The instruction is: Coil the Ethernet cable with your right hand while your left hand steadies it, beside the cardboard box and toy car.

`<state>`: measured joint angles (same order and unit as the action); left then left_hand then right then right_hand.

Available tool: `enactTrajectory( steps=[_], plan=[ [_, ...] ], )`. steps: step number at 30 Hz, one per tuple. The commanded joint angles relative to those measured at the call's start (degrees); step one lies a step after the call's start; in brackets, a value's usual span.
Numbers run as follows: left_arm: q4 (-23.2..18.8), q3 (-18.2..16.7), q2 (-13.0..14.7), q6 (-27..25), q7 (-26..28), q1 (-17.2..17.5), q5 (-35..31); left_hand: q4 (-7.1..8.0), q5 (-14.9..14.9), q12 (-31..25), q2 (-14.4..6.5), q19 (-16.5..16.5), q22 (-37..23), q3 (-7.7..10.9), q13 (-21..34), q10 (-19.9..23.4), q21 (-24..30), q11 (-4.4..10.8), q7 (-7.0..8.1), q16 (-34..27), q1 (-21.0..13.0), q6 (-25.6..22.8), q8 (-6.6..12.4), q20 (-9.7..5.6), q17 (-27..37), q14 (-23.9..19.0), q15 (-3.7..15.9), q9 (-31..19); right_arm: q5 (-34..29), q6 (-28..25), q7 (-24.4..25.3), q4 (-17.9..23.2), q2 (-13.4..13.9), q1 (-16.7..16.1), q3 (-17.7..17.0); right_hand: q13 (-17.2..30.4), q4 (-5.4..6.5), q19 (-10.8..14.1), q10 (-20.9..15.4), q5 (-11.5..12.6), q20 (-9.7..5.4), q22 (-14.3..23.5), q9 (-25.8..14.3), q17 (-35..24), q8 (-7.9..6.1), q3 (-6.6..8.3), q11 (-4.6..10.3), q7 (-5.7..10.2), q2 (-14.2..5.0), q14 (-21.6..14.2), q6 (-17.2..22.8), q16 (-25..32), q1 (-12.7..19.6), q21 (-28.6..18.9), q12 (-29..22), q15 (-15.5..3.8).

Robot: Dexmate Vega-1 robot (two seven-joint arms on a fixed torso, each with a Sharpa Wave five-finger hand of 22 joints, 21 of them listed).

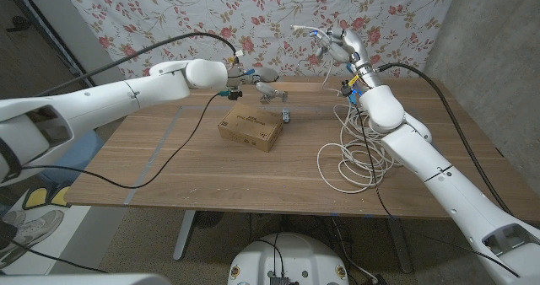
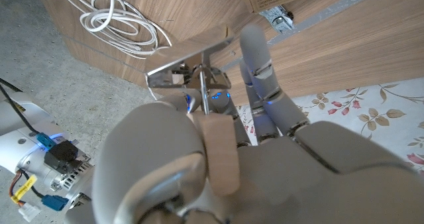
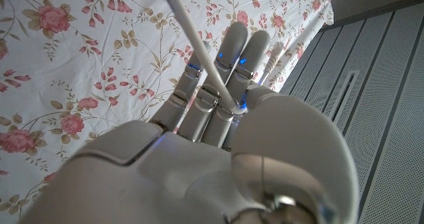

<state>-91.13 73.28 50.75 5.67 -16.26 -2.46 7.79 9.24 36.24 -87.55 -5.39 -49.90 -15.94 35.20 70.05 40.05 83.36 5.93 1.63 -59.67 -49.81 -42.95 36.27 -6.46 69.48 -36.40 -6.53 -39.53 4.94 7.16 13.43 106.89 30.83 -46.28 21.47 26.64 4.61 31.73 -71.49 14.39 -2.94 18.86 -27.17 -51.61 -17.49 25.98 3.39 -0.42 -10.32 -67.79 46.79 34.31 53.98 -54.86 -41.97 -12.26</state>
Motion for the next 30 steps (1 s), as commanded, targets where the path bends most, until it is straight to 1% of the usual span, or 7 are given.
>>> enactTrajectory(
  steps=[1, 7, 10, 18, 21, 23, 30],
  plan=[
    [0.1, -1.4, -1.6, 0.2, 3.1, 2.1, -1.5, 0.23, 0.1, -0.3, -0.4, 20.2, 0.0, 0.22, 0.4, -0.4, 0.3, -0.09, 0.03, -0.4, -0.1, -0.1, 0.51, 4.13, 0.3, -20.4, 13.84, 0.1, 4.9, -1.5, -3.8, -0.3, 0.4, 4.0, 1.2, 0.0, 2.09, 0.8, -0.8, -0.3, -7.12, -0.1, -0.3, -0.5, -0.62, 3.09, -0.26, -6.9, -0.49, -1.2, 7.7, -0.1, 0.4, -1.0, -0.5, 0.05],
    [0.5, -2.0, -2.5, 0.9, 4.0, 2.9, -1.6, 0.29, 0.2, -0.4, -0.4, 20.4, 0.0, 0.27, 0.4, -0.5, 0.4, 0.06, 0.3, -0.3, 0.0, -0.1, 0.65, 4.06, 0.0, -20.5, 13.71, 0.1, 7.0, -6.4, -6.8, 3.3, 2.6, 5.6, 1.7, -0.5, 1.56, 1.5, -1.5, -0.6, -6.84, -0.4, -0.1, 0.0, -0.38, 3.66, -0.29, -7.5, -0.59, -2.2, 8.0, -0.5, 0.8, -2.2, -0.7, 0.09],
    [0.8, -2.2, -3.1, 1.2, 4.0, 3.1, -1.6, 0.32, 0.2, -0.4, -0.3, 20.4, 0.2, 0.29, 0.3, -0.5, 0.3, -0.02, 0.23, -0.4, 0.1, -0.1, 0.7, 4.09, 0.1, -20.4, 13.8, 0.2, 9.1, -8.5, -9.0, 4.1, 2.9, 7.3, 2.3, -0.2, 1.35, 1.5, -1.4, -0.8, -6.8, -0.5, 0.0, -0.1, -0.24, 3.89, -0.35, -7.56, -0.59, -2.5, 8.2, -0.6, 1.0, -2.6, -0.9, 0.07],
    [-0.2, -1.8, -3.7, 0.5, 1.7, 3.0, -1.8, 0.34, 0.4, -0.3, -0.3, 20.4, 0.3, 0.37, 0.2, -0.4, 0.4, -0.04, 0.34, -0.3, 0.2, -0.2, 0.9, 4.05, -0.1, -20.3, 13.77, 0.3, 8.8, -9.6, -12.1, 2.7, 2.8, 12.9, 5.1, -0.4, 1.11, 1.2, -1.2, -1.1, -6.98, -0.7, -0.1, -0.6, -0.01, 4.19, -0.47, -7.57, -0.47, -2.3, 8.0, -0.8, 1.1, -3.3, -0.9, 0.14],
    [-1.7, -1.8, -3.0, -0.3, 1.2, 3.3, -1.5, 0.32, 0.4, -0.3, -0.2, 20.4, 0.3, 0.4, 0.2, -0.4, 0.4, -0.07, 0.32, -0.3, 0.3, -0.2, 0.95, 4.07, -0.1, -20.3, 13.7, 0.4, 8.7, -9.5, -13.4, 1.2, 2.2, 15.1, 6.1, -0.5, 1.08, 0.8, -1.1, -1.2, -6.99, -0.9, -0.2, -0.8, 0.06, 4.24, -0.49, -7.42, -0.41, -2.1, 7.9, -0.9, 1.1, -3.5, -0.9, 0.17],
    [-2.1, -1.9, -2.7, -0.5, 1.1, 3.4, -1.5, 0.31, 0.4, -0.3, -0.2, 20.5, 0.3, 0.42, 0.3, -0.4, 0.5, -0.03, 0.32, -0.3, 0.3, -0.2, 0.99, 4.09, -0.1, -20.4, 13.78, 0.4, 8.6, -9.4, -13.6, 0.7, 2.1, 15.5, 6.3, -0.2, 1.09, 0.5, -0.9, -1.3, -7.05, -1.0, -0.3, -1.0, 0.15, 4.28, -0.24, -7.43, -0.36, -2.0, 8.0, -1.0, 1.1, -3.7, -1.0, 0.16],
    [-5.1, -1.7, -0.9, -2.3, -0.2, 3.7, -0.5, 0.26, 0.6, -0.2, -0.2, 20.5, 0.5, 0.56, 0.1, -0.3, 0.7, -0.13, 0.4, -0.1, 0.4, -0.1, 1.18, 4.08, -0.6, -20.5, 13.82, 0.6, 9.2, -8.7, -14.7, -3.4, 0.3, 18.8, 7.3, -0.4, 1.1, -0.1, -0.6, -1.6, -7.15, -1.3, -0.4, -1.1, 0.39, 4.34, -0.5, -7.14, -0.25, -1.8, 7.8, -1.5, 0.9, -4.3, -0.9, 0.16]
  ],
)
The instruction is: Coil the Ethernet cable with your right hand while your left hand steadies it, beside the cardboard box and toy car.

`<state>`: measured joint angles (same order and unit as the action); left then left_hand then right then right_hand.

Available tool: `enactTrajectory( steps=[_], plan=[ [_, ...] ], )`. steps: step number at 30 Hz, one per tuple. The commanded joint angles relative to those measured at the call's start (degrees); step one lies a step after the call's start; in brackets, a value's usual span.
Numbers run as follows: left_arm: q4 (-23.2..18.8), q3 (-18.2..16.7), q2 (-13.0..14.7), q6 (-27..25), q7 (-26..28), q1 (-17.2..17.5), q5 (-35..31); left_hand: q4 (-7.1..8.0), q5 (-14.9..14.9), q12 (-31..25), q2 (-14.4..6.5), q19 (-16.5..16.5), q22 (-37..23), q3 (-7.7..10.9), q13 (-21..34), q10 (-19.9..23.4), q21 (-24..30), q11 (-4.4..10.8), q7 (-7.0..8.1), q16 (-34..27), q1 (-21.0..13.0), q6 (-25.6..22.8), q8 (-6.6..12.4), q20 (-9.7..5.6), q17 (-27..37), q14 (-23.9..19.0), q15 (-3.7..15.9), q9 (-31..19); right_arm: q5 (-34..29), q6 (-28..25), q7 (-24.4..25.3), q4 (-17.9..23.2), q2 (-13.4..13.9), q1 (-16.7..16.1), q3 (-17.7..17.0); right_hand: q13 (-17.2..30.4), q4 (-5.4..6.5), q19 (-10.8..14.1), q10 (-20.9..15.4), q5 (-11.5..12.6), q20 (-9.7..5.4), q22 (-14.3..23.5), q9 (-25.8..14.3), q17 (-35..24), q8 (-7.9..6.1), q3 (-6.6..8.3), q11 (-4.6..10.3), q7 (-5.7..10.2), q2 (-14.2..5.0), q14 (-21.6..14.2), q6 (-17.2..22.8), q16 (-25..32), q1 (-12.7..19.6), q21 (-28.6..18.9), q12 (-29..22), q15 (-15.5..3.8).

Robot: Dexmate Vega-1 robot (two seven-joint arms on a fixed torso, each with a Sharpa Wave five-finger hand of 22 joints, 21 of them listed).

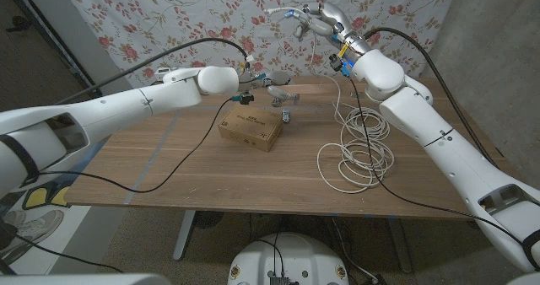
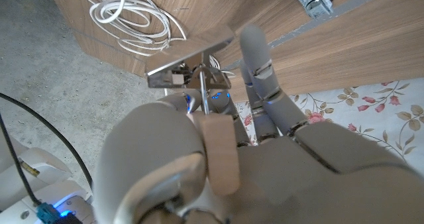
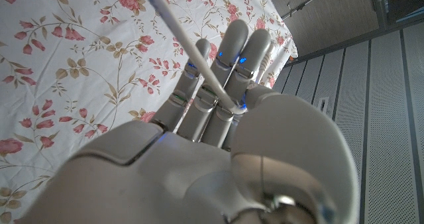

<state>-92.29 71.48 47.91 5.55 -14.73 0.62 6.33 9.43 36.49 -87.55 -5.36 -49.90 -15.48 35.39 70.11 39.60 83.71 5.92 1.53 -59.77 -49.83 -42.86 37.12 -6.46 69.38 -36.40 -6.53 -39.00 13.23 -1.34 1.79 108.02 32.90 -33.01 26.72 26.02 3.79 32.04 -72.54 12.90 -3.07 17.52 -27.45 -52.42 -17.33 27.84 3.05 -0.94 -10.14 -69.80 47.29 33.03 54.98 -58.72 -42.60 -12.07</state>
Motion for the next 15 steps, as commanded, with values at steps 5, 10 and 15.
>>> enactTrajectory(
  steps=[5, 10, 15],
  plan=[
    [-5.2, 0.3, 3.1, -2.3, -3.5, 0.5, 2.8, 0.04, 0.4, 0.0, -0.2, 20.5, 0.2, 0.44, -0.2, 0.2, 0.4, -0.15, 0.36, -0.1, 0.5, -0.2, 0.55, 4.03, -0.3, -20.6, 13.8, 0.1, 0.7, -0.2, -3.1, -6.4, -2.2, 6.8, 2.2, 0.0, 1.95, -0.9, 0.6, -0.2, -7.15, -0.2, -0.2, -0.5, 0.35, 2.45, -0.05, -6.43, -0.34, 0.5, 7.3, -0.4, -0.2, -0.7, -0.2, 0.04],
    [-7.3, 0.5, 4.8, -3.1, -3.7, 0.5, 3.6, 0.01, 0.4, -0.3, -0.2, 20.5, 0.2, 0.49, 0.2, 0.2, 0.6, -0.16, 0.35, -0.2, 0.5, -0.1, 0.56, 4.08, 0.0, -20.4, 13.65, 0.2, 1.7, -0.4, -3.3, -8.8, -3.0, 7.7, 2.1, -0.1, 1.99, -1.4, 0.9, -0.3, -7.28, -0.4, -0.3, -0.6, 0.42, 2.43, 0.15, -6.26, -0.28, 0.6, 7.3, -0.7, -0.3, -0.9, -0.1, 0.02],
    [-8.5, 0.1, 6.1, -2.3, -0.5, 1.6, 4.3, 0.02, 0.4, -0.4, -0.1, 20.5, 0.3, 0.51, 0.4, 0.0, 0.6, -0.13, 0.35, -0.2, 0.6, -0.1, 0.64, 4.05, 0.0, -20.4, 13.78, 0.3, 2.3, -1.3, -3.6, -11.2, -3.9, 9.6, 2.6, -0.6, 1.96, -1.4, 0.7, -0.3, -7.29, -0.7, -0.1, -0.3, 0.61, 2.48, 0.15, -6.28, -0.3, 0.5, 7.6, -1.1, -0.4, -1.4, 0.0, -0.06]
  ],
)
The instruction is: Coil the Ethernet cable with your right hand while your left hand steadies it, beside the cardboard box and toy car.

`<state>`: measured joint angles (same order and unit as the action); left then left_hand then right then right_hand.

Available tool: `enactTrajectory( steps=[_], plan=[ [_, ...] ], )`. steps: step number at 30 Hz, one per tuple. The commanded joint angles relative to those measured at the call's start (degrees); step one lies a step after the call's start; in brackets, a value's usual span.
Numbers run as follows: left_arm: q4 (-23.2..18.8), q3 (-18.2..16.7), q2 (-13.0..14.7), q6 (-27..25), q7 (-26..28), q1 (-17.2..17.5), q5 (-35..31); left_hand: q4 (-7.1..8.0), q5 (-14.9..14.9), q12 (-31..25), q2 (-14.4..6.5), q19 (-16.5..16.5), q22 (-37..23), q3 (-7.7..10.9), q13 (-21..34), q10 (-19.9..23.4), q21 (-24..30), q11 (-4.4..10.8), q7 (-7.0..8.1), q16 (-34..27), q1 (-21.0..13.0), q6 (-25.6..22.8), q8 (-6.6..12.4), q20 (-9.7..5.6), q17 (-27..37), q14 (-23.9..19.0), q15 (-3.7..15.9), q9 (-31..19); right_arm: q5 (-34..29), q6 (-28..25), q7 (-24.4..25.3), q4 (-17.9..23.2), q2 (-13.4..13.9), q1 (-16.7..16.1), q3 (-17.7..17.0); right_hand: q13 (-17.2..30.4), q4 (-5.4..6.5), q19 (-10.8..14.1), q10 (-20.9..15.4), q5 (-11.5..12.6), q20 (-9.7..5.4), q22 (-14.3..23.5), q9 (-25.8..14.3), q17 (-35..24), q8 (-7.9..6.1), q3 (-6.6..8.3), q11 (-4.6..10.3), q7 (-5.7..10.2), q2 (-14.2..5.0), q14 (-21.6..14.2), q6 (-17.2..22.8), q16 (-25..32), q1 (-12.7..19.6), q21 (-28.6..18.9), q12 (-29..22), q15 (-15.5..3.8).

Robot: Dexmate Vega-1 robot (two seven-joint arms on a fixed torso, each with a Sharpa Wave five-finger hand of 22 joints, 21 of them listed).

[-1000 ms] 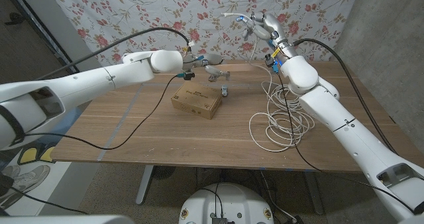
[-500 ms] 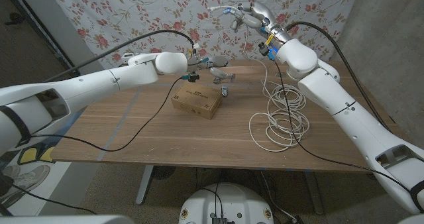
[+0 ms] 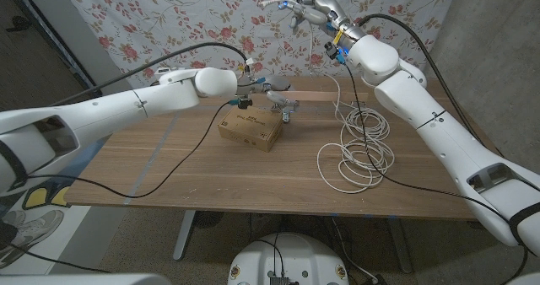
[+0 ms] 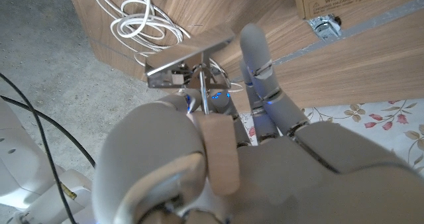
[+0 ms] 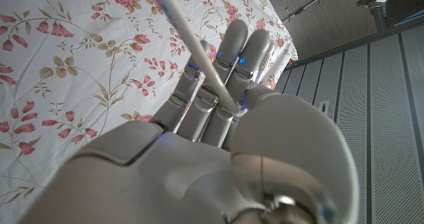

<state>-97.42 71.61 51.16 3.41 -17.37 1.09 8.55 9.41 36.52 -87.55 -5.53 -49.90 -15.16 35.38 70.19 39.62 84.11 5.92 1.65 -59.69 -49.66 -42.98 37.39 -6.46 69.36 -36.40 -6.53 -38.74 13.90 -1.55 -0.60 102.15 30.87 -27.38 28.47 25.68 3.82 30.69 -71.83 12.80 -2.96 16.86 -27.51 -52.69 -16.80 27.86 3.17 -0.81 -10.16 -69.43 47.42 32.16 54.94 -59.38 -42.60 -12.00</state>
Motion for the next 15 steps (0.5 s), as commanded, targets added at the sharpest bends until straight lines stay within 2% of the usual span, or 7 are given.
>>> enactTrajectory(
  steps=[1, 10, 15],
  plan=[
    [-3.4, -0.1, 3.0, 0.3, 2.5, 1.3, 2.4, 0.03, 0.4, -0.4, 0.1, 20.6, -0.1, 0.53, 0.3, 0.0, 0.3, -0.27, 0.25, -0.3, 0.4, 0.0, 0.4, 4.07, 0.1, -20.4, 13.9, 0.1, 1.5, -1.5, -1.2, -5.6, -2.0, 4.5, 1.0, -0.3, 1.92, -0.1, 0.0, -0.2, -7.4, -0.1, 0.0, 0.0, 0.13, 2.47, 0.04, -6.44, -0.28, 0.0, 7.4, -0.2, -0.3, -0.8, 0.0, -0.13],
    [-3.2, -0.2, 3.4, 4.9, 4.8, 2.1, 5.1, 0.07, 0.5, -0.3, 0.1, 20.8, -0.1, 0.61, 0.0, 0.0, 0.4, -0.18, 0.29, -0.2, 0.5, 0.1, 0.62, 4.08, 0.0, -20.2, 13.7, 0.1, 4.9, -4.6, -4.2, -9.8, -3.0, 8.1, 1.2, -0.6, 1.7, -0.3, -0.1, -0.4, -7.41, -0.6, -0.1, 0.0, 0.32, 2.68, -0.12, -6.66, -0.34, -0.3, 7.5, -0.6, -0.3, -1.6, 0.1, -0.14],
    [-0.8, -1.0, 2.6, 11.8, 6.8, 3.6, 9.6, 0.12, 0.6, -0.5, 0.1, 20.8, -0.1, 0.69, 0.3, 0.0, 0.5, -0.06, 0.23, -0.2, 0.6, 0.0, 0.78, 4.08, 0.0, -20.3, 13.71, 0.1, 8.6, -7.0, -6.8, -12.9, -3.8, 10.2, 1.2, -1.0, 1.5, 0.2, -0.4, -0.4, -7.31, -0.9, 0.1, 0.3, 0.4, 2.87, -0.32, -6.98, -0.39, -0.6, 7.9, -0.8, -0.2, -2.2, 0.1, -0.16]
  ],
)
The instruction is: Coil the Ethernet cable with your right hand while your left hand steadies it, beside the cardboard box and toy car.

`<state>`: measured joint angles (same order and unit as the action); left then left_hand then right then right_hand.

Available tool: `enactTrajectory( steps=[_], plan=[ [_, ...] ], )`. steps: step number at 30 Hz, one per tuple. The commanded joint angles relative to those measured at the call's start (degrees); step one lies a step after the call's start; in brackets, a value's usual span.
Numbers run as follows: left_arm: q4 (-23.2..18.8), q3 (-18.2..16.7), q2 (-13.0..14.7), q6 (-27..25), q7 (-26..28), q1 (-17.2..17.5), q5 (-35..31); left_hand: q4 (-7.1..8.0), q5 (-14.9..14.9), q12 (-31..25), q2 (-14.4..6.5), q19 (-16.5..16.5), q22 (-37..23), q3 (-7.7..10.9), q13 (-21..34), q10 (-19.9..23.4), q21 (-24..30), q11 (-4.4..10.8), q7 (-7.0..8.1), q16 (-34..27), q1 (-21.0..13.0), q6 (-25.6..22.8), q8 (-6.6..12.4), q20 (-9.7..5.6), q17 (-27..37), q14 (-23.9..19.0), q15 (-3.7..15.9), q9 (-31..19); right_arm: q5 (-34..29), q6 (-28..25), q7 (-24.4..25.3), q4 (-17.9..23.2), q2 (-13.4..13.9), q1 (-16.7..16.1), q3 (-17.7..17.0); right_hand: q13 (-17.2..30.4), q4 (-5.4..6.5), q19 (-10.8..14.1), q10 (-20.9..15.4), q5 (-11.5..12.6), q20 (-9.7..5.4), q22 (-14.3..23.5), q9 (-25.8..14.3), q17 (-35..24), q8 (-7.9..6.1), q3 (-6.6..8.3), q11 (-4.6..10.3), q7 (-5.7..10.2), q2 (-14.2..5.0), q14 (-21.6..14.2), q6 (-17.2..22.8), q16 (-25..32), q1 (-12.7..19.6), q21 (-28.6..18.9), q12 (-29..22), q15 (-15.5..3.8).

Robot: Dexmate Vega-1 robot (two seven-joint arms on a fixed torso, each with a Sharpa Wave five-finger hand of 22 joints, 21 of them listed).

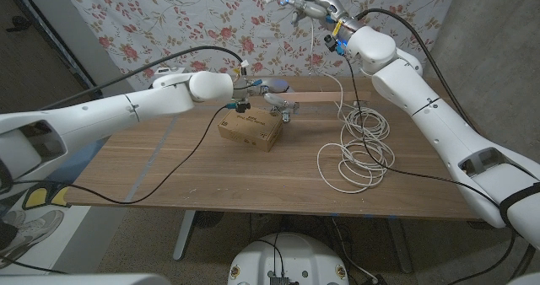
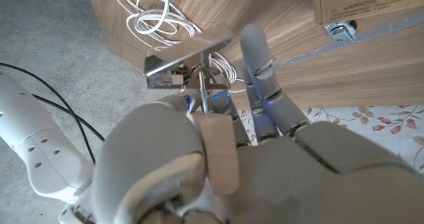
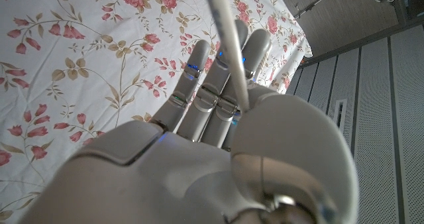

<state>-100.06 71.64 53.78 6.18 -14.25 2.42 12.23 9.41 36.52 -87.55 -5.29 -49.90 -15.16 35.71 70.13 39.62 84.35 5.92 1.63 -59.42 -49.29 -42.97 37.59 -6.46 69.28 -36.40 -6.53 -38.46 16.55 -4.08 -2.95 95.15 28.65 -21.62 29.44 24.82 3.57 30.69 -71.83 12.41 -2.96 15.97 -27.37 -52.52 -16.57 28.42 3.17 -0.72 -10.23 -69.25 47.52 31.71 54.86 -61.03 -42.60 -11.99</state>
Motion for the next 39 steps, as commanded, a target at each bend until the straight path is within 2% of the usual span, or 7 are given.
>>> enactTrajectory(
  steps=[1, 5, 14, 21, 29, 34, 39],
  plan=[
    [2.1, -1.1, -0.1, 10.4, 3.8, 2.5, 6.7, 0.13, 0.6, -0.4, -0.1, 20.9, -0.1, 0.36, 0.2, 0.0, 0.3, -0.12, 0.35, -0.6, 0.3, 0.0, 0.6, 4.06, 0.2, -20.3, 13.7, -0.1, 6.0, -4.7, -4.6, -6.5, -1.5, 4.8, 0.4, -0.2, 1.69, 0.2, -0.4, -0.1, -7.33, -0.1, 0.0, 0.1, 0.21, 2.37, -0.33, -7.2, -0.34, -0.8, 7.9, -0.4, 0.0, -0.7, 0.1, -0.17],
    [2.6, -0.8, -0.2, 13.7, 3.3, 2.7, 9.1, 0.12, 0.6, -0.6, -0.1, 20.9, -0.1, 0.4, 0.3, 0.0, 0.3, -0.04, 0.38, -0.6, 0.3, 0.0, 0.7, 4.08, 0.3, -20.2, 13.77, -0.1, 5.2, -5.6, -4.4, -7.7, -1.1, 6.1, 1.2, -0.4, 1.5, 0.1, -0.5, -0.2, -7.34, -0.4, 0.1, 0.1, 0.34, 2.52, -0.53, -7.35, -0.33, -0.9, 8.0, -0.6, 0.1, -1.0, 0.1, -0.1],
    [1.2, 0.9, 1.9, 14.1, 0.3, 1.5, 14.5, 0.04, 0.7, -0.8, -0.1, 20.9, 0.0, 0.49, 0.5, -0.1, 0.5, -0.11, 0.34, -0.7, 0.4, 0.1, 0.81, 4.13, 0.1, -20.3, 13.67, 0.0, 5.2, -5.8, -4.2, -10.8, -0.5, 6.8, 1.2, -0.3, 1.31, -0.4, -0.3, -0.3, -7.47, -0.9, 0.0, 0.0, 0.52, 2.64, -0.49, -7.28, -0.24, -0.8, 8.0, -0.9, 0.1, -1.6, 0.1, -0.04],
    [-1.1, 2.9, 4.2, 11.1, -2.5, -0.5, 16.3, -0.01, 0.7, -0.9, -0.1, 20.9, 0.0, 0.53, 0.5, -0.1, 0.6, -0.16, 0.22, -0.8, 0.3, 0.1, 0.84, 4.19, 0.3, -20.3, 13.7, 0.1, 6.3, -5.7, -4.0, -11.6, 1.0, 6.0, -0.3, -0.5, 1.25, -0.7, -0.1, -0.4, -7.6, -1.3, -0.2, -0.4, 0.64, 2.64, -0.44, -7.28, -0.15, -0.6, 7.9, -1.1, 0.0, -2.2, 0.2, 0.03],
    [-4.2, 5.1, 7.3, 6.2, -5.4, -3.3, 17.0, -0.12, 0.6, -1.1, -0.2, 20.9, 0.0, 0.56, 0.6, -0.1, 0.9, -0.24, -0.01, -1.0, 0.3, 0.1, 0.98, 4.23, 0.3, -20.5, 13.4, 0.2, 7.1, -6.4, -3.3, -10.8, 3.9, 4.7, -2.0, -0.3, 1.23, -1.3, 0.3, -0.5, -7.79, -1.9, -0.4, -0.5, 0.78, 2.58, -0.25, -6.98, -0.06, -0.6, 7.9, -1.4, -0.1, -2.7, 0.1, -0.02],
    [-4.5, 5.5, 9.8, 8.4, -5.4, -3.4, 19.7, -0.18, 0.6, -1.1, -0.2, 20.9, 0.0, 0.57, 0.6, -0.2, 1.1, -0.17, -0.11, -1.0, 0.2, 0.1, 0.99, 4.29, 0.4, -20.3, 13.49, 0.3, 7.4, -6.9, -2.9, -9.9, 5.6, 3.8, -2.8, -0.4, 1.23, -1.8, 0.4, -0.5, -7.84, -2.2, -0.6, -0.6, 0.83, 2.53, -0.42, -6.82, -0.01, -0.5, 7.9, -1.6, -0.3, -3.1, 0.2, -0.01],
    [-2.0, 5.8, 10.9, 15.3, -6.8, -2.5, 25.0, -0.21, 0.5, -1.2, -0.3, 21.0, 0.0, 0.56, 0.6, -0.2, 1.3, -0.3, -0.08, -1.2, 0.2, 0.1, 1.09, 4.28, 0.5, -20.4, 13.46, 0.3, 8.0, -7.1, -2.8, -10.1, 6.3, 2.9, -3.2, -0.4, 1.21, -1.9, 0.4, -0.5, -7.86, -2.5, -0.4, -0.5, 0.99, 2.51, -0.39, -6.81, -0.01, -0.5, 8.1, -1.8, -0.3, -3.4, 0.2, -0.04]
  ],
)
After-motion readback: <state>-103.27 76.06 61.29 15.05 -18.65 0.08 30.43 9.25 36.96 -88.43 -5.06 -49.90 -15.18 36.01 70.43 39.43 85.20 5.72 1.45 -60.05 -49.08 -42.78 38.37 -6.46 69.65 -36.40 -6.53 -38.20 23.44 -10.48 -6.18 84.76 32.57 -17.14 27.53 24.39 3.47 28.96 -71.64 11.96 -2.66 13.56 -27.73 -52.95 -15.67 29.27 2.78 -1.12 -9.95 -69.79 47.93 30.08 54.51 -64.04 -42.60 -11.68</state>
